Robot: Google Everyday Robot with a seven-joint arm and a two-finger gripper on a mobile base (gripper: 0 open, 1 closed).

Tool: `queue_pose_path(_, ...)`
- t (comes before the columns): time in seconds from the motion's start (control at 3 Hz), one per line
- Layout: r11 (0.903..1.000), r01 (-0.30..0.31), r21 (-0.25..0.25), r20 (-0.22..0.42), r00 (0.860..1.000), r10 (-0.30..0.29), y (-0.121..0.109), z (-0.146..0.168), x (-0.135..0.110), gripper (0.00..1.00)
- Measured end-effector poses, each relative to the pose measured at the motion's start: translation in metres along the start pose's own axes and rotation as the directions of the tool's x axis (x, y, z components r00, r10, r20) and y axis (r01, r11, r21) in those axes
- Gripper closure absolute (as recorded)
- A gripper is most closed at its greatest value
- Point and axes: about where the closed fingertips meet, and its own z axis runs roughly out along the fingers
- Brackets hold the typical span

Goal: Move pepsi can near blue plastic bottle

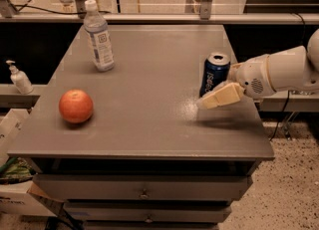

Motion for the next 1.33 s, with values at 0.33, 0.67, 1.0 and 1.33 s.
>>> queue_pose_path(0.33, 0.9996, -0.027, -0.002, 0.049, 0.998, 0.027, -0.011, 0.011, -0.003, 0.38)
queue_pose_path(0.67, 0.9992, -0.040, 0.006, 0.087, 0.995, 0.039, -0.022, 0.015, -0.010, 0.62)
queue_pose_path(1.0, 0.9990, -0.044, 0.010, 0.121, 0.992, 0.043, -0.032, 0.017, -0.031, 0.85)
queue_pose_path(1.33, 0.9991, -0.041, 0.007, 0.121, 0.992, 0.040, -0.031, 0.018, -0.033, 1.00)
